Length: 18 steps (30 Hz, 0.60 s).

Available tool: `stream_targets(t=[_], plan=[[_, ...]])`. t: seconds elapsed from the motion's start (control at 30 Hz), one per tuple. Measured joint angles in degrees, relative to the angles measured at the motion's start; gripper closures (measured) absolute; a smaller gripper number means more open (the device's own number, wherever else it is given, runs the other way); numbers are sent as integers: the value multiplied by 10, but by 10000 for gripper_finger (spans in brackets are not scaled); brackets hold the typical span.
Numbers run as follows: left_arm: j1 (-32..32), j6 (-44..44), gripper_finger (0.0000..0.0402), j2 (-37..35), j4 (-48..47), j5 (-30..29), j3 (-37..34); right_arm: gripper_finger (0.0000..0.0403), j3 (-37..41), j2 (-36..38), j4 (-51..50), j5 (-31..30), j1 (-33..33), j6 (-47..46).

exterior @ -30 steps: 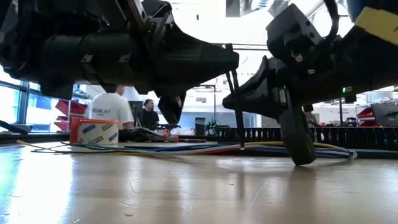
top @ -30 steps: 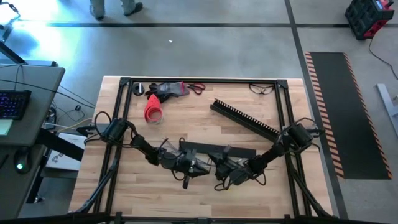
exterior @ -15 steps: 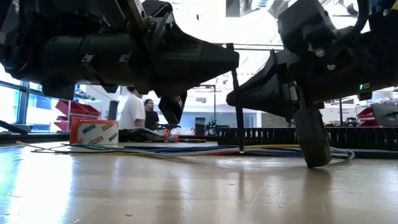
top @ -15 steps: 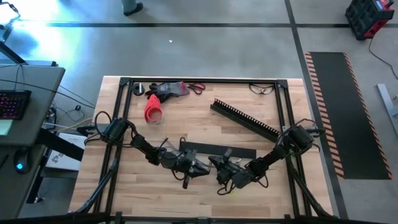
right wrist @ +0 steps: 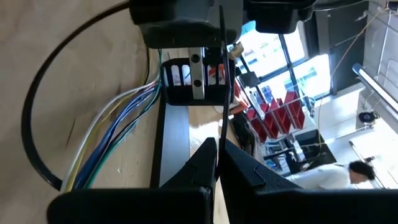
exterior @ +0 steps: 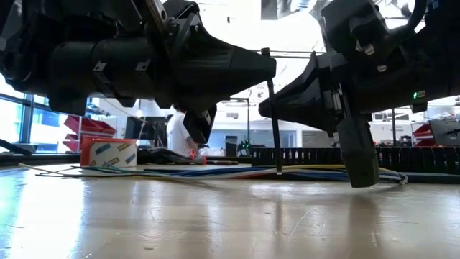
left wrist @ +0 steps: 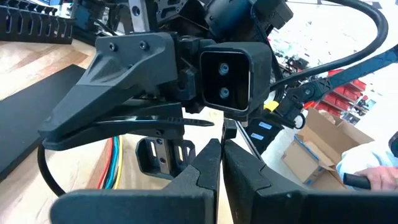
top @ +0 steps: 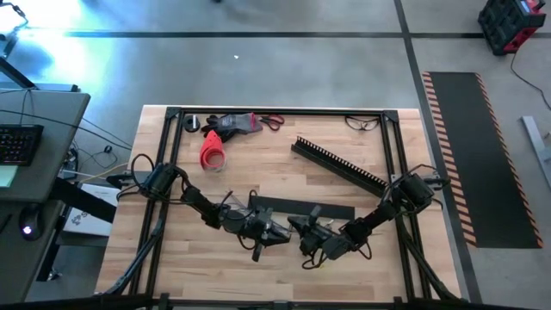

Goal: Ziptie cables
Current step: Wrap the colored cables with the black zip tie

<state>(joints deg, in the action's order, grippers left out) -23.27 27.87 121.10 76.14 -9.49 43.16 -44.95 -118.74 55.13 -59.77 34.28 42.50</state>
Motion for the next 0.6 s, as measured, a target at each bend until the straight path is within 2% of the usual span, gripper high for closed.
stream_targets(t=[0.6], plan=[[0,0,402,0,0,-1,0,403,-1,1,26,16,3,44]])
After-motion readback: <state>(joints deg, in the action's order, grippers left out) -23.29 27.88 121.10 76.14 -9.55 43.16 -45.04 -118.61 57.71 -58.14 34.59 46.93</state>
